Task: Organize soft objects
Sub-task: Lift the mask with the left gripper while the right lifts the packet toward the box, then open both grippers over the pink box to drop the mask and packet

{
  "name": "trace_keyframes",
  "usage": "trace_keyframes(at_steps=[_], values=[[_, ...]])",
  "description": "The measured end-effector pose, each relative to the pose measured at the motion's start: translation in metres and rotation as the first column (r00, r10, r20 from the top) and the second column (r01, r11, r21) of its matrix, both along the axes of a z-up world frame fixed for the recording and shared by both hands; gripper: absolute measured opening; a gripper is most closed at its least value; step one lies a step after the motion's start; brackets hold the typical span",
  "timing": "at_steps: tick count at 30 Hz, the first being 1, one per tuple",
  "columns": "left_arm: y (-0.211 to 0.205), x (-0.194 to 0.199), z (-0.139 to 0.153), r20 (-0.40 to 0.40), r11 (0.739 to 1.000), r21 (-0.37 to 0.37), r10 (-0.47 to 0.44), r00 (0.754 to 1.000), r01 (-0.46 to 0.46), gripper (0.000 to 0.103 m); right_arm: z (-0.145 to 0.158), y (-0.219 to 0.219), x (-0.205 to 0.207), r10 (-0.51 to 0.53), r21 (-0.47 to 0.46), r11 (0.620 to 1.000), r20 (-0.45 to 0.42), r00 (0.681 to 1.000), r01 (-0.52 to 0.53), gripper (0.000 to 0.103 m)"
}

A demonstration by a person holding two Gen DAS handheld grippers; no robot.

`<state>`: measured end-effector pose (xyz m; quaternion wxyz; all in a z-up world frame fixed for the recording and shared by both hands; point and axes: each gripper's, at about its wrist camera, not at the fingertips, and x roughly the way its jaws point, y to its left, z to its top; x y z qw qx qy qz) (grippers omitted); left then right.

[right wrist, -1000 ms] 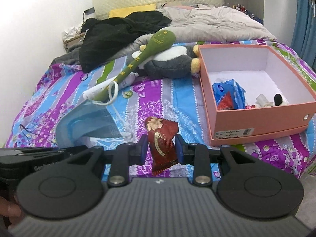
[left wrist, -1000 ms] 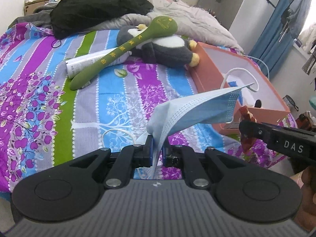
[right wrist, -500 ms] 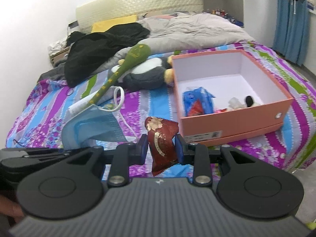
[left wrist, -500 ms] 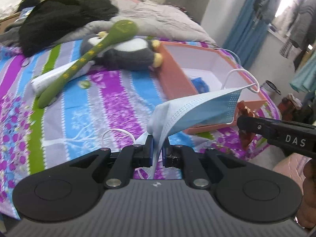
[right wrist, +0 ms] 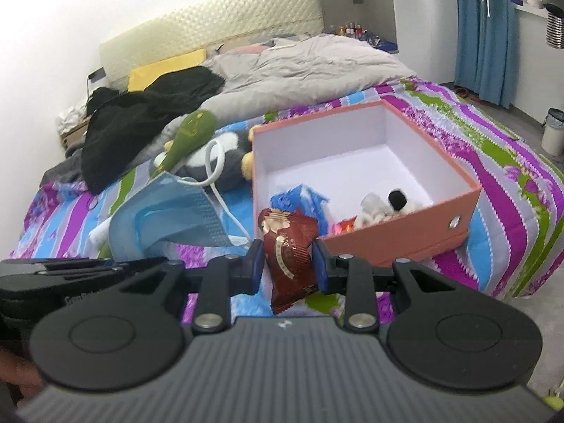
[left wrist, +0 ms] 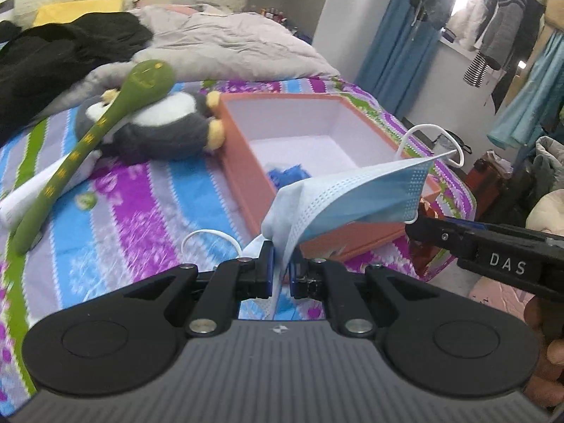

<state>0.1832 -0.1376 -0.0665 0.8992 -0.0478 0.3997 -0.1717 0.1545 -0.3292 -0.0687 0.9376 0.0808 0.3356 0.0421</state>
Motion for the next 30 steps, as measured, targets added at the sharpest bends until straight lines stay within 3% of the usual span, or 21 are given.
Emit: trace_keyframes(at_steps=[12, 16, 30], values=[[-0.049, 0.122, 0.003, -0.008, 0.999, -0.010, -0.035, 0.999, 0.034, 0.010, -0.008, -0.046, 0.103, -0.047, 0.028, 0.999, -0.018, 0.999, 0.047, 0.033], [-0.065, 0.169, -0.009, -0.050, 0.999, -0.014, -0.045, 0.998, 0.044, 0.010, -0.025, -0.057, 0.147, -0.058, -0.007, 0.998, -0.090, 0.994, 0.058, 0.033], [-0.110, 0.318, -0.078, -0.172, 1.000, -0.014, -0.018, 0.985, 0.016, 0.010, -0.111, -0.089, 0.279, -0.060, 0.011, 0.998, -0.289, 0.955, 0.066, 0.033]])
